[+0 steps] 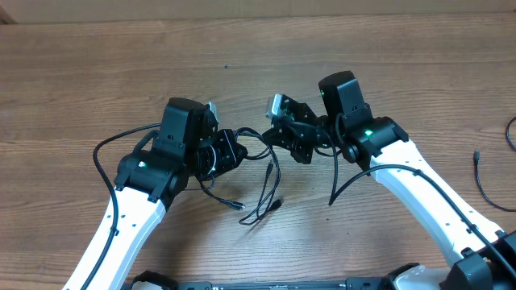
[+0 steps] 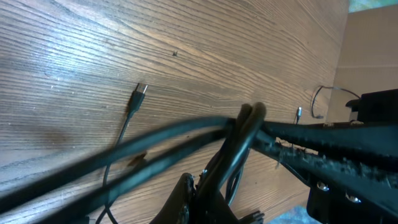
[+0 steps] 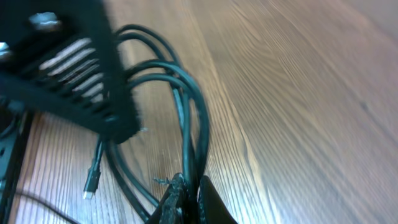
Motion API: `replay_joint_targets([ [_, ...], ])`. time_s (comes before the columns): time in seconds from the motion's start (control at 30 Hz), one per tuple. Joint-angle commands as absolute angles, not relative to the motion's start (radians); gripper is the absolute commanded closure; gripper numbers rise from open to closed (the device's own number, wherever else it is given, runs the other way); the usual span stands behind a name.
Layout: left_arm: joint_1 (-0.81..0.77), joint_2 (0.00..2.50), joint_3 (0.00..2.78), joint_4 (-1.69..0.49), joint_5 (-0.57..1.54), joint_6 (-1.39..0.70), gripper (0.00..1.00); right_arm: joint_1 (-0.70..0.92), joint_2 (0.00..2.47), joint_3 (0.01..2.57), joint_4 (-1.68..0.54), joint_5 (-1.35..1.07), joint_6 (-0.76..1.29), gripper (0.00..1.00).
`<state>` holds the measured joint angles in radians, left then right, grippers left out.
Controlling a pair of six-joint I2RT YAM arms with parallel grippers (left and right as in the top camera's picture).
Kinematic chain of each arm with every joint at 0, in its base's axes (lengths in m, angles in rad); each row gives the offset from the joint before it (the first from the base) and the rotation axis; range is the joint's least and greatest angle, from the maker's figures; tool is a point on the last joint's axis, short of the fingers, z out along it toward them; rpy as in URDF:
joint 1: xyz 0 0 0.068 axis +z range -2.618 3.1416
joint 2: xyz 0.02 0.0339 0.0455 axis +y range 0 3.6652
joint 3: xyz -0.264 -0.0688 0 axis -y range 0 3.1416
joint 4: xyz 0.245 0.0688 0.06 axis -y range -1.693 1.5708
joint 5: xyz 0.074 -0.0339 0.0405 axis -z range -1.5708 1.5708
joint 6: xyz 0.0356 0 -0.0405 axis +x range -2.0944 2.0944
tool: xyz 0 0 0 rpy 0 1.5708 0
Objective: Untangle cables
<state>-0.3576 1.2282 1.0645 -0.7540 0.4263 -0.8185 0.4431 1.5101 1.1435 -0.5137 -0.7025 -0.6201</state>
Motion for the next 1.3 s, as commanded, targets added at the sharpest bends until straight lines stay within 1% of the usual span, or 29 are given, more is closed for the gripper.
replay_joint_targets([
  [0.0, -0.354, 1.222, 1.065, -0.76, 0.39, -0.879, 0.96, 0.43, 1.515, 1.151, -0.516, -0.347, -0.351, 0.96],
  [0.07, -0.354, 1.222, 1.065, -0.761, 0.389, -0.879, 0.96, 0.417, 1.515, 1.151, -0.53, -0.213, -0.258, 0.96],
  [0.2, -0.354, 1.222, 1.065, -0.762, 0.385, -0.879, 0.96, 0.385, 1.515, 1.151, -0.546, -0.112, -0.153, 0.96],
  [0.43, -0.354, 1.222, 1.065, -0.763, 0.385, -0.879, 0.96, 0.304, 1.515, 1.151, -0.571, -0.098, -0.021, 0.96],
  [0.53, -0.354, 1.222, 1.065, -0.763, 0.385, -0.875, 0.96, 0.294, 1.515, 1.151, -0.574, -0.099, -0.023, 0.96],
  [0.6, -0.354, 1.222, 1.065, -0.763, 0.385, -0.852, 0.96, 0.294, 1.515, 1.151, -0.564, -0.168, -0.072, 0.96],
  [0.63, -0.354, 1.222, 1.065, -0.763, 0.385, -0.819, 0.96, 0.294, 1.515, 1.151, -0.554, -0.266, -0.151, 0.88],
  [0.67, -0.354, 1.222, 1.065, -0.764, 0.386, -0.802, 0.96, 0.294, 1.515, 1.151, -0.551, -0.301, -0.178, 0.84],
  [0.73, -0.354, 1.222, 1.065, -0.776, 0.386, -0.707, 0.96, 0.294, 1.515, 1.151, -0.543, -0.524, -0.337, 0.57],
  [0.77, -0.354, 1.222, 1.065, -0.782, 0.386, -0.68, 0.96, 0.294, 1.515, 1.151, -0.545, -0.609, -0.399, 0.52],
  [0.8, -0.354, 1.222, 1.065, -0.79, 0.386, -0.645, 0.96, 0.295, 1.515, 1.151, -0.545, -0.723, -0.474, 0.43],
  [0.83, -0.354, 1.222, 1.065, -0.793, 0.386, -0.629, 0.96, 0.297, 1.515, 1.151, -0.545, -0.778, -0.51, 0.4],
  [0.93, -0.354, 1.222, 1.065, -0.789, 0.39, -0.624, 0.96, 0.331, 1.515, 1.151, -0.545, -0.88, -0.593, 0.34],
  [1.0, -0.354, 1.222, 1.065, -0.788, 0.394, -0.625, 0.96, 0.37, 1.515, 1.151, -0.545, -0.884, -0.633, 0.34],
  [1.23, -0.354, 1.222, 1.065, -0.781, 0.445, -0.624, 0.96, 0.458, 1.515, 1.151, -0.525, -0.788, -0.653, 0.34],
  [1.27, -0.354, 1.222, 1.065, -0.78, 0.456, -0.627, 0.96, 0.47, 1.515, 1.151, -0.519, -0.762, -0.653, 0.35],
])
